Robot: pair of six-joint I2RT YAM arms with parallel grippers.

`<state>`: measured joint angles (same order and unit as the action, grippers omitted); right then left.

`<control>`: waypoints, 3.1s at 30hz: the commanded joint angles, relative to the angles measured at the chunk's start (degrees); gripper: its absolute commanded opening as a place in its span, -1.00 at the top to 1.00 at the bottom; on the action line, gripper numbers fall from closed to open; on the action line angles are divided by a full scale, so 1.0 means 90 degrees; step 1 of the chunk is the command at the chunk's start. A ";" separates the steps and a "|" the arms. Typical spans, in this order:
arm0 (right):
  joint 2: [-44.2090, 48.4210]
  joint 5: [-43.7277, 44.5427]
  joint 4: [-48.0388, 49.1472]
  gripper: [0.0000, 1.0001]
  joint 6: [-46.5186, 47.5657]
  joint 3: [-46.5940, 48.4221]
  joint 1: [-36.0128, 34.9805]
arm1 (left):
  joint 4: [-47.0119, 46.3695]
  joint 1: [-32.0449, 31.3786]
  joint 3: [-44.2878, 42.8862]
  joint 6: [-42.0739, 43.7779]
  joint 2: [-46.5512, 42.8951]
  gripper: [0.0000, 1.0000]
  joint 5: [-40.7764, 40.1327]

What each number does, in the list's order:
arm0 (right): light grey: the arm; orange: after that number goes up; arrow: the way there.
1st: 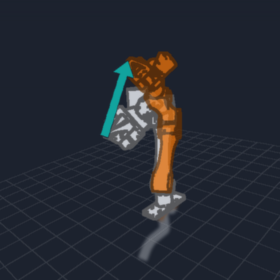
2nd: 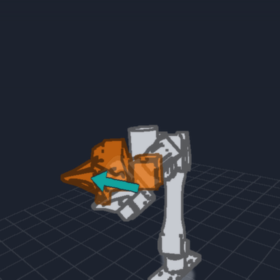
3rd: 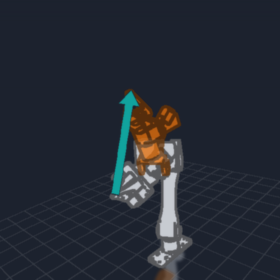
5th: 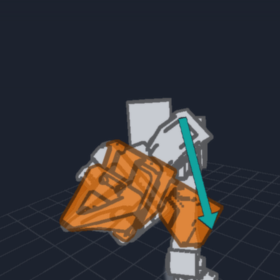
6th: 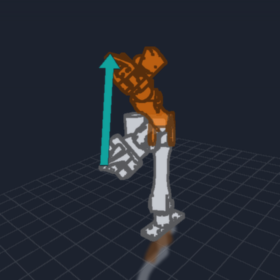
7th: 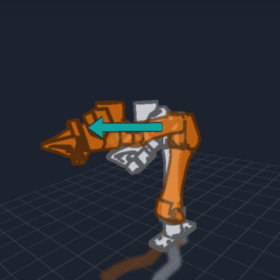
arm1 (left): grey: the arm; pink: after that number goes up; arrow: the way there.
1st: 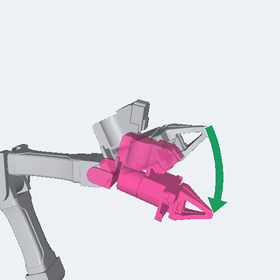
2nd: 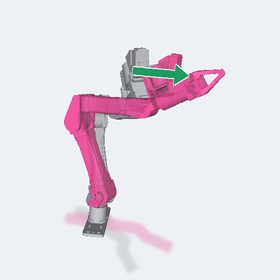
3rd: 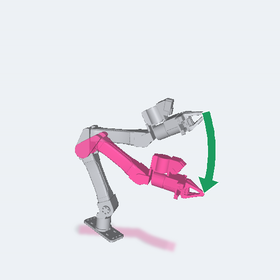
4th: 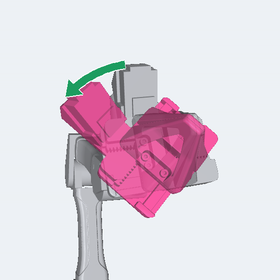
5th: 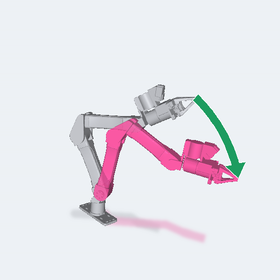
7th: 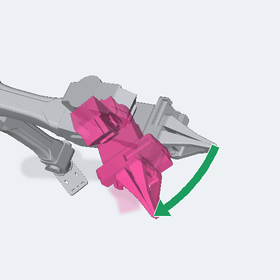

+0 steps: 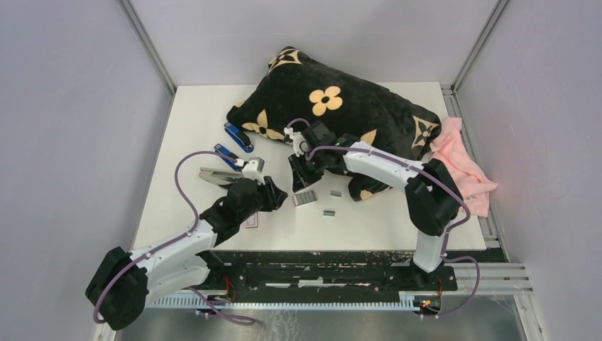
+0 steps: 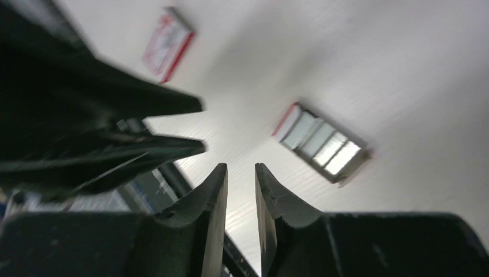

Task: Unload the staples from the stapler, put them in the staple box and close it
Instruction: Place the staple in the staple box, then pick up the staple from the center of the board.

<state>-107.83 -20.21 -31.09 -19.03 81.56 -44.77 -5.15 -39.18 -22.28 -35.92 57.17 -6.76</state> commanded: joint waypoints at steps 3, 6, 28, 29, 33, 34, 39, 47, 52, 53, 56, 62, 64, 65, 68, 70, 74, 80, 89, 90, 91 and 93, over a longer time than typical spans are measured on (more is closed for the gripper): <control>0.1480 -0.3228 -0.0328 0.36 0.2143 -0.0013 0.0895 | -0.1459 0.0017 0.0646 0.0063 -0.0997 0.04 0.1110; 0.2223 -0.3621 -0.0305 0.29 0.2564 -0.0390 0.1206 | -0.2276 0.0015 0.1103 -0.0195 -0.1310 -0.11 0.1511; 0.4409 -0.5279 -0.0097 -0.42 0.3886 -0.1870 0.2514 | -0.5442 0.0007 0.1728 -0.0576 -0.0016 -0.71 0.3159; 0.4398 -0.5229 -0.0133 -0.42 0.3976 -0.1879 0.2521 | -0.5519 0.0010 0.1749 -0.0608 0.0037 -0.71 0.3163; 0.4310 -0.4906 -0.0469 -0.44 0.4669 -0.1929 0.2515 | -0.5581 0.0009 0.1858 -0.0638 0.0077 -0.70 0.3076; 0.4277 -0.4800 -0.0553 -0.45 0.4847 -0.1942 0.2526 | -0.5581 0.0008 0.1886 -0.0629 0.0058 -0.70 0.3033; 0.4077 -0.4555 -0.0968 -0.46 0.5737 -0.1993 0.2515 | -0.5464 0.0014 0.1956 -0.0563 -0.0063 -0.71 0.2865; 0.3722 -0.4052 -0.1260 -0.44 0.6259 -0.1992 0.2523 | -0.5333 0.0008 0.2077 -0.0538 -0.0229 -0.71 0.2778; 0.3604 -0.3889 -0.1248 -0.43 0.6363 -0.2039 0.2517 | -0.4960 0.0007 0.2169 -0.0503 -0.0634 -0.71 0.2713; 0.3581 -0.3857 -0.1251 -0.43 0.6378 -0.2043 0.2517 | -0.4856 0.0007 0.2189 -0.0494 -0.0735 -0.71 0.2698; 0.3483 -0.3819 -0.1272 -0.43 0.6473 -0.2073 0.2507 | -0.4406 0.0005 0.2232 -0.0427 -0.1111 -0.71 0.2634; 0.3348 -0.3908 -0.1214 -0.42 0.6630 -0.2199 0.2500 | -0.3677 0.0011 0.2212 -0.0229 -0.1710 -0.72 0.2478; 0.3279 -0.3935 -0.1214 -0.41 0.6675 -0.2217 0.2463 | -0.3542 0.0006 0.2247 -0.0253 -0.1862 -0.72 0.2441; 0.3253 -0.3934 -0.1221 -0.41 0.6695 -0.2223 0.2448 | -0.3465 0.0007 0.2251 -0.0298 -0.1942 -0.72 0.2400; 0.3208 -0.3927 -0.1239 -0.41 0.6747 -0.2219 0.2402 | -0.3006 0.0009 0.1969 -0.0548 -0.2167 -0.70 0.2013; 0.3217 -0.3924 -0.1239 -0.40 0.6752 -0.2220 0.2385 | -0.2500 0.0012 0.1420 -0.0731 -0.2259 -0.67 0.1420; 0.3311 -0.3963 -0.1245 -0.40 0.6743 -0.2206 0.2368 | -0.1429 0.0008 -0.0473 -0.0725 -0.1945 -0.71 0.0709; 0.3372 -0.4038 -0.1176 -0.40 0.6655 -0.2213 0.2373 | -0.1074 0.0007 -0.2847 -0.0882 -0.0983 -0.75 0.0613; 0.3267 -0.4033 -0.1109 -0.40 0.6609 -0.2258 0.2375 | -0.1748 -0.0025 -0.3076 -0.1142 -0.0909 -0.75 0.1063; 0.3269 -0.4039 -0.1101 -0.40 0.6607 -0.2264 0.2368 | -0.1752 -0.0047 -0.3096 -0.1149 -0.0907 -0.75 0.1073; 0.3277 -0.4041 -0.1092 -0.40 0.6601 -0.2270 0.2368 | -0.1752 -0.0087 -0.3133 -0.1149 -0.0890 -0.75 0.1081; 0.3303 -0.4055 -0.1064 -0.40 0.6569 -0.2284 0.2372 | -0.1752 -0.0187 -0.3236 -0.1153 -0.0806 -0.75 0.1084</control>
<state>-79.02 -54.98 -42.46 40.32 61.36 -23.22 -18.33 -39.53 -49.60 -44.34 49.47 1.67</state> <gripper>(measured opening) 0.701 0.874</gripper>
